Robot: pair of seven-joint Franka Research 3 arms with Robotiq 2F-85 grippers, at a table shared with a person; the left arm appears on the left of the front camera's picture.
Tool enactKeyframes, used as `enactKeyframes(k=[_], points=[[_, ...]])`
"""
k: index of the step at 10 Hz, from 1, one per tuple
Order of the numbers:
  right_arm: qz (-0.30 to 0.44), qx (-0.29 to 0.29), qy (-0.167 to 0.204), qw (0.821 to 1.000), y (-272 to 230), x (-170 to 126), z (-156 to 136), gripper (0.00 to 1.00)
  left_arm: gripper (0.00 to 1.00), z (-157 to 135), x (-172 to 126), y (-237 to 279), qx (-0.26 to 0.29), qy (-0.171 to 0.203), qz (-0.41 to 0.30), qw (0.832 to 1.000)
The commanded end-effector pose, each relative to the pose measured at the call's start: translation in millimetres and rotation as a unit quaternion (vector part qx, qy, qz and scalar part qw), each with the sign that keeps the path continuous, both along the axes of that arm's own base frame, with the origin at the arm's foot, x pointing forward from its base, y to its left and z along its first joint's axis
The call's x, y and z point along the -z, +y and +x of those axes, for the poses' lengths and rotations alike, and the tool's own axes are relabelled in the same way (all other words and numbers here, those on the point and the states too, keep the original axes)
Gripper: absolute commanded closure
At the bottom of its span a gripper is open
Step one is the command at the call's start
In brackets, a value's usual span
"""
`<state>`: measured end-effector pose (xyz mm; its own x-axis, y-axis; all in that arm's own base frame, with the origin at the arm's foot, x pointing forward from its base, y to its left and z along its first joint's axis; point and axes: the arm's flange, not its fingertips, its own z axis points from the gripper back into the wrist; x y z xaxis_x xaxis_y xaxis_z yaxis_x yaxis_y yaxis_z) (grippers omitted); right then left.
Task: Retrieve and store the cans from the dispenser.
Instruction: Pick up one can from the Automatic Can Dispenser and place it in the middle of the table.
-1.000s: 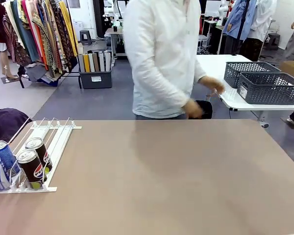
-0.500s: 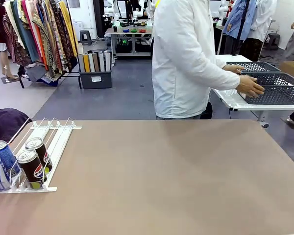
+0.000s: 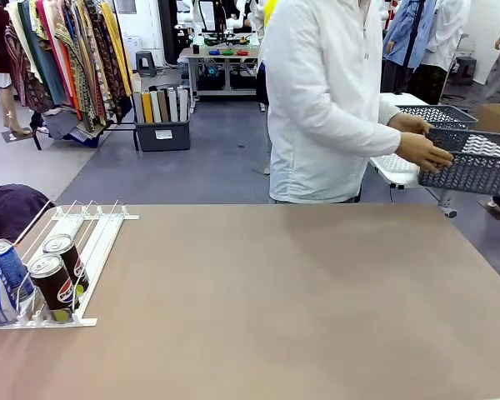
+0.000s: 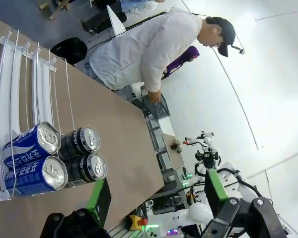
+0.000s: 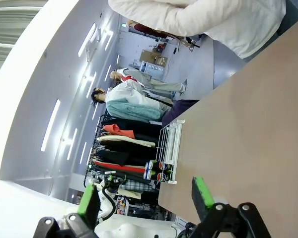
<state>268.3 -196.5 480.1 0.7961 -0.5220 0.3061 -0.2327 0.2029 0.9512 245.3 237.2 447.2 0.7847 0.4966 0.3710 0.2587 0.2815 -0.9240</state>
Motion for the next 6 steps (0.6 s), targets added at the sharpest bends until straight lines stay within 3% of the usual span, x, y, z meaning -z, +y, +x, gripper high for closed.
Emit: enactKeyframes(k=[1,2,4,6], points=[[0.006,0.002,-0.009,1.0,-1,-4,2,0.0,0.0,0,0,0,0.001,0.0,0.0,1.0],[0.006,0.002,-0.009,1.0,-1,-4,2,0.0,0.0,10,-14,-20,0.008,0.026,0.084,0.996],[0.006,0.002,-0.009,1.0,-1,-4,2,0.0,0.0,30,-42,-71,0.046,0.069,0.225,0.971],[0.006,0.002,-0.009,1.0,-1,-4,2,0.0,0.0,50,-46,-115,0.032,0.144,0.372,0.916]])
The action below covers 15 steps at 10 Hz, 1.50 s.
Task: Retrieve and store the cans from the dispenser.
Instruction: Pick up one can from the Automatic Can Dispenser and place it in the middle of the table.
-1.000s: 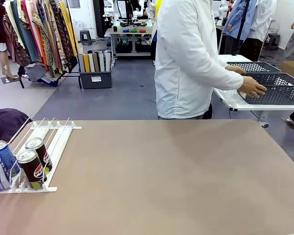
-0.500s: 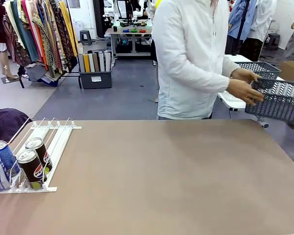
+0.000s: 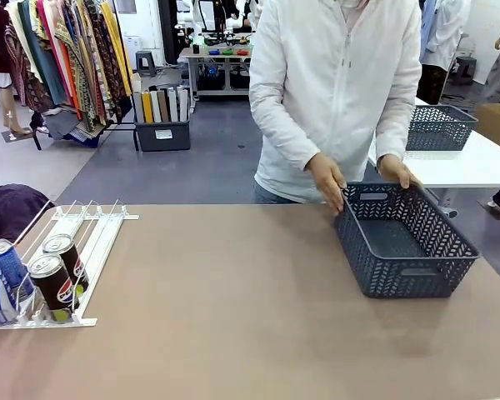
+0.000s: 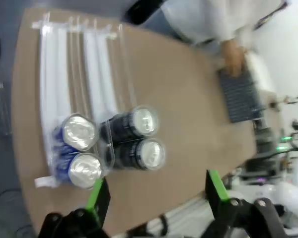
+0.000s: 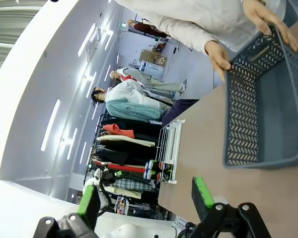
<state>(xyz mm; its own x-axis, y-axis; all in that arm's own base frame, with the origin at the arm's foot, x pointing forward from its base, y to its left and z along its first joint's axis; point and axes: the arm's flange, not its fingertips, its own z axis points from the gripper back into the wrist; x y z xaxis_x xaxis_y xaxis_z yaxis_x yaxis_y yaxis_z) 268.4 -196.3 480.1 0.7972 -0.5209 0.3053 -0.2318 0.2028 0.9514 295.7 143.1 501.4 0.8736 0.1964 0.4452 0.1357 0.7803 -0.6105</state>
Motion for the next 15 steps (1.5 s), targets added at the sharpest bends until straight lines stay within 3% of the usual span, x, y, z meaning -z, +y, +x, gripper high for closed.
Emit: enactKeyframes(k=[1,2,4,5,7,11,15], points=[[0.006,0.002,-0.009,1.0,-1,-4,1,0.0,0.0,5,8,-36,-0.006,0.083,0.128,0.988],[0.006,0.002,-0.009,1.0,-1,-4,1,0.0,0.0,9,8,-48,-0.039,0.099,0.194,0.975],[0.006,0.002,-0.009,1.0,-1,-4,1,0.0,0.0,11,14,-69,-0.024,0.127,0.314,0.941],[0.006,0.002,-0.009,1.0,-1,-4,1,0.0,0.0,12,15,-75,-0.006,0.122,0.334,0.935],[0.006,0.002,-0.009,1.0,-1,-4,1,0.0,0.0,29,6,-71,-0.021,0.118,0.308,0.944],[0.006,0.002,-0.009,1.0,-1,-4,1,0.0,0.0,30,7,-76,-0.016,0.121,0.319,0.94],[0.006,0.002,-0.009,1.0,-1,-4,1,0.0,0.0,49,40,-71,-0.014,0.171,0.312,0.935]])
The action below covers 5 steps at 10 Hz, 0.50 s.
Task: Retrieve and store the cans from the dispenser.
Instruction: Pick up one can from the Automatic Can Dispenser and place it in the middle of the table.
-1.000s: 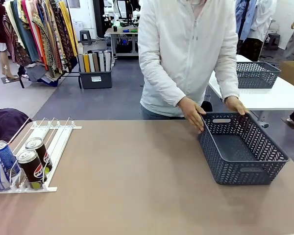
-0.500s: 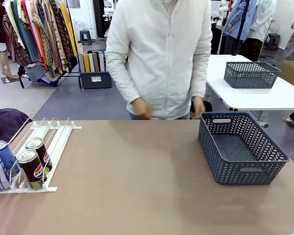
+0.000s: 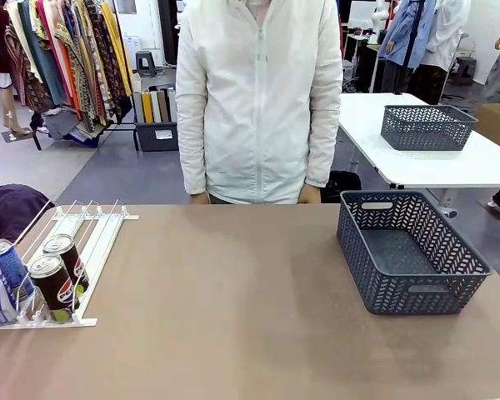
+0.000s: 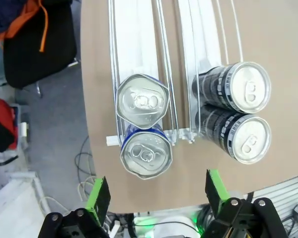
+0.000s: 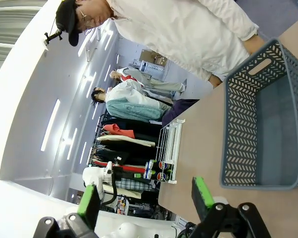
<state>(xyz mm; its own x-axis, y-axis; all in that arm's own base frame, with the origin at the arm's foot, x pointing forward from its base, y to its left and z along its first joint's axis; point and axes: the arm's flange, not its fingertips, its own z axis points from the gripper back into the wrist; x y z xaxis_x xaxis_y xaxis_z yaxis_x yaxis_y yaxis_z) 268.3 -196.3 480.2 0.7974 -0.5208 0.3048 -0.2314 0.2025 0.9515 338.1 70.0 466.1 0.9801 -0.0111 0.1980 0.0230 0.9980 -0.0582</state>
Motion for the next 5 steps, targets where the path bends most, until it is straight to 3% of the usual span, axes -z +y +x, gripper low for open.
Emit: enactKeyframes(k=[1,5], points=[[0.006,0.002,-0.01,1.0,-1,-4,1,0.0,0.0,11,12,3,-0.015,0.022,0.007,1.0],[0.006,0.002,-0.01,1.0,-1,-4,1,0.0,0.0,32,43,8,-0.042,0.061,0.013,0.997]])
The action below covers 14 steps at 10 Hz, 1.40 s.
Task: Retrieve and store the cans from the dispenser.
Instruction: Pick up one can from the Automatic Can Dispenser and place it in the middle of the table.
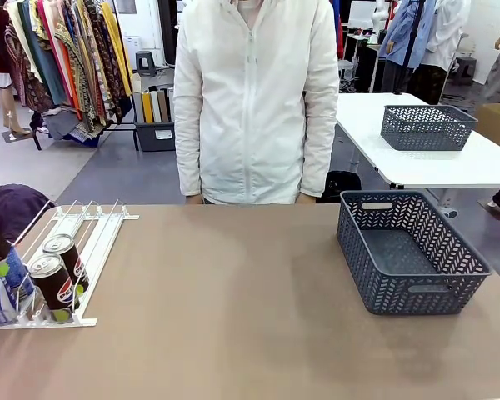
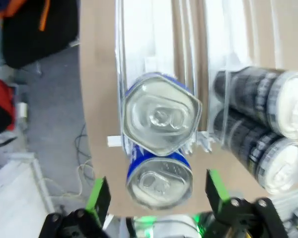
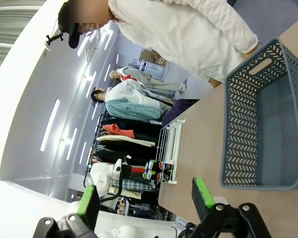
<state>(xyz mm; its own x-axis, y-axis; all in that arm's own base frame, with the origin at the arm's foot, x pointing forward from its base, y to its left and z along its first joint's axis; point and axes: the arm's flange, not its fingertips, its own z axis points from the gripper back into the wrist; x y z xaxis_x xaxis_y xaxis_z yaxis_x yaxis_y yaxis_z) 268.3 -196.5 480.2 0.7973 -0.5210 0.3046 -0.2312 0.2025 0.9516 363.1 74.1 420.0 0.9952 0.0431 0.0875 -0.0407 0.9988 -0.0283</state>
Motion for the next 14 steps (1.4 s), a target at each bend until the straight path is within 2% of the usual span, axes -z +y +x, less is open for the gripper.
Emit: enactKeyframes(k=[1,8,9,10,14], points=[[0.006,0.002,-0.01,1.0,-1.1,-4.0,1.5,0.0,0.0,11.3,1.5,4.7,-0.015,0.012,0.001,1.0],[0.006,0.002,-0.01,1.0,-1.1,-4.0,1.5,0.0,0.0,12.7,5.5,7.2,-0.015,0.031,0.001,0.999],[0.006,0.002,-0.01,1.0,-1.1,-4.0,1.5,0.0,0.6,13.0,6.9,5.8,-0.012,0.033,0.003,0.999],[0.006,0.002,-0.01,1.0,-1.1,-4.0,1.5,0.0,1.0,13.2,7.7,4.9,-0.007,0.036,0.011,0.999],[0.006,0.002,-0.01,1.0,-1.1,-4.0,1.5,0.0,1.0,11.3,6.3,5.6,-0.012,0.034,0.02,0.999]])
